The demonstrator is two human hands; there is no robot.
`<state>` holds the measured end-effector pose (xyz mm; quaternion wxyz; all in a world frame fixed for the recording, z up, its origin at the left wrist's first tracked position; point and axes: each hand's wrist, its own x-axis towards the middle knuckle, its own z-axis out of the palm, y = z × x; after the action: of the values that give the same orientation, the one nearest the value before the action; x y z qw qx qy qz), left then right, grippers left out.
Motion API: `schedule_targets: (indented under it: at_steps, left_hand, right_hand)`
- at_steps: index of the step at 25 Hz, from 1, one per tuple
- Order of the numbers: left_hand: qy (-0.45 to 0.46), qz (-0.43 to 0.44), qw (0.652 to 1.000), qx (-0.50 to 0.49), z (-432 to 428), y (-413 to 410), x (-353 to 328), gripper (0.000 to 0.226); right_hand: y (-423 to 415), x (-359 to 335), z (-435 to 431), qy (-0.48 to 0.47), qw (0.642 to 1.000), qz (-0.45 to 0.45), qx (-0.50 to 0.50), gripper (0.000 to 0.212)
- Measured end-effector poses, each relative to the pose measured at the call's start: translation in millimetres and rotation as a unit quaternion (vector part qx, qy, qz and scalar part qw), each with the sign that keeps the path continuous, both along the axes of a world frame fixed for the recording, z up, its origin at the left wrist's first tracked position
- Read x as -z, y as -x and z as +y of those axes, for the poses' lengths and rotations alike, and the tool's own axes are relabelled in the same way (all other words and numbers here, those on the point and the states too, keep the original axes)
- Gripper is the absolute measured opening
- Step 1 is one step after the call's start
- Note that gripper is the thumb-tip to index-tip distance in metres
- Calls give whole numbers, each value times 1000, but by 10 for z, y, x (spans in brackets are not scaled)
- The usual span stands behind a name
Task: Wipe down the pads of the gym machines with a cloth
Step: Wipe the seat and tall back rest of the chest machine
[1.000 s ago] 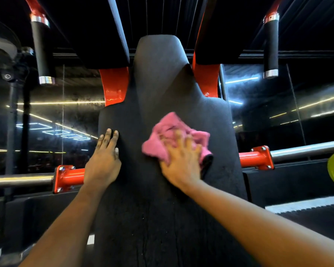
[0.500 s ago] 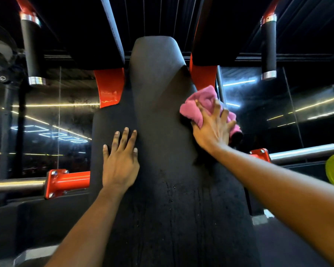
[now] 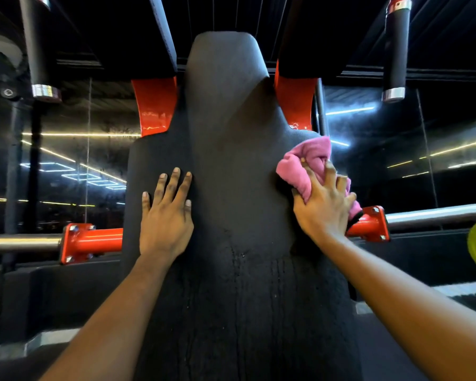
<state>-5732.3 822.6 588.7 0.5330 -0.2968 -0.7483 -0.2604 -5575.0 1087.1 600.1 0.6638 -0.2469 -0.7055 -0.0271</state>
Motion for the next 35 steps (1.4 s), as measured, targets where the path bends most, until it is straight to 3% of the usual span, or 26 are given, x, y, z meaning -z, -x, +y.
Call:
schedule_targets:
  at_steps: [6, 13, 18, 20, 23, 25, 28, 31, 35]
  left_hand:
    - [25, -31, 999, 33, -91, -65, -24, 61]
    - [25, -29, 997, 71, -141, -12, -8, 62]
    - [12, -14, 997, 78, -133, 33, 24, 63]
    - [11, -15, 997, 78, -126, 30, 35, 63]
    - [19, -15, 996, 86, -143, 43, 32, 62]
    - [35, -19, 991, 130, -212, 72, 22, 59]
    - [14, -16, 984, 174, -462, 182, 95, 55]
    - [-23, -29, 989, 143, -800, 339, 240, 54]
    - [1, -64, 982, 178, -924, 414, 407, 59]
  right_hand:
    - [-96, 753, -81, 13, 1000, -25, 4, 67]
    - [162, -217, -369, -5, 999, -38, -3, 66]
    - [203, 593, -492, -214, 964, -156, -14, 78]
    - [35, 708, -286, -245, 953, -175, -28, 77]
    - [-98, 426, -56, -195, 972, -128, 25, 73]
    - [-39, 42, -42, -91, 993, -64, 49, 68]
    - [157, -629, -269, 53, 998, 13, 1, 61]
    - [481, -823, -739, -22, 999, -37, 4, 67]
    - [835, -321, -1346, -180, 979, -91, -32, 75]
